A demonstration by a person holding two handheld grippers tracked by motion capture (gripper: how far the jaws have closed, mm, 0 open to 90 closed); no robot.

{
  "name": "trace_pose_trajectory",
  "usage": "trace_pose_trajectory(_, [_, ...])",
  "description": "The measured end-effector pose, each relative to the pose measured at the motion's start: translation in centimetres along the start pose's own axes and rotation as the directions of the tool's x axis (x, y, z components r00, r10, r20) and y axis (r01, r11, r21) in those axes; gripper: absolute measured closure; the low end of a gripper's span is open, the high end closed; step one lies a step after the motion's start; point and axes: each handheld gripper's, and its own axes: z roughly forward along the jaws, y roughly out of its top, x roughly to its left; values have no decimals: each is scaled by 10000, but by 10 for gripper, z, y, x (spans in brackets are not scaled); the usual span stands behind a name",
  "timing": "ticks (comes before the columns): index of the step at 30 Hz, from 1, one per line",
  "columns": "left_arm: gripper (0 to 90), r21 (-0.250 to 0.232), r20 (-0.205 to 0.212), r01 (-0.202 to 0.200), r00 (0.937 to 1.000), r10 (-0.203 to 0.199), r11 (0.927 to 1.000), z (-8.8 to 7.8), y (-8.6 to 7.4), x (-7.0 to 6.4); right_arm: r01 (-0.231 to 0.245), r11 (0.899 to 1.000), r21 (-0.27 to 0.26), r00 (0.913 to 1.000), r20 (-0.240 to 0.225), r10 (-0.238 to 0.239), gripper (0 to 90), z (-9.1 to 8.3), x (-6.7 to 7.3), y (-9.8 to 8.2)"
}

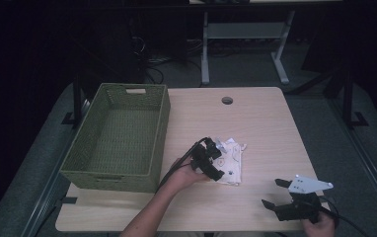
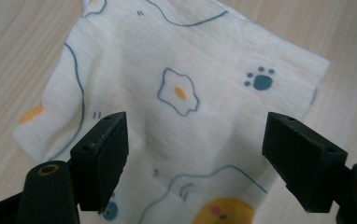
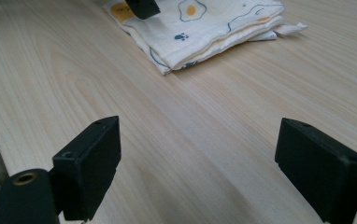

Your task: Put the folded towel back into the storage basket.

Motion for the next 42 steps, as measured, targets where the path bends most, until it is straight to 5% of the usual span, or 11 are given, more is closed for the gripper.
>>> trace_pose_trajectory(11, [318,332,235,502,9984,-510,9982,20,7,12,-26,10000,-90,10000,-24,26,140,-1,-1,0])
trace_pose_trajectory(17, [365,197,334,459,9984,-466,9988,20,5,12,10,10000,-75,10000,-24,-10,140,-1,-2,0])
trace_pose_trajectory(23, [509,193,129,652,9978,-655,9977,18,6,13,45,10000,-76,10000,-24,-45,140,0,0,1])
trace_pose_trajectory(24, [607,214,113,670,9977,-673,9975,17,6,14,74,10000,-64,10000,-39,-74,140,0,1,1])
trace_pose_trajectory(27, [698,198,86,759,9971,-761,9969,17,6,15,88,9999,-80,10000,-14,-89,140,0,1,1])
trace_pose_trajectory(31, [790,147,351,1074,9936,-1078,9941,16,4,22,62,9999,-93,10000,-1,-62,140,-1,0,1])
trace_pose_trajectory(42, [823,3,773,1506,9856,-1502,9886,6,2,27,52,9998,-195,10000,-18,-52,140,-3,0,0])
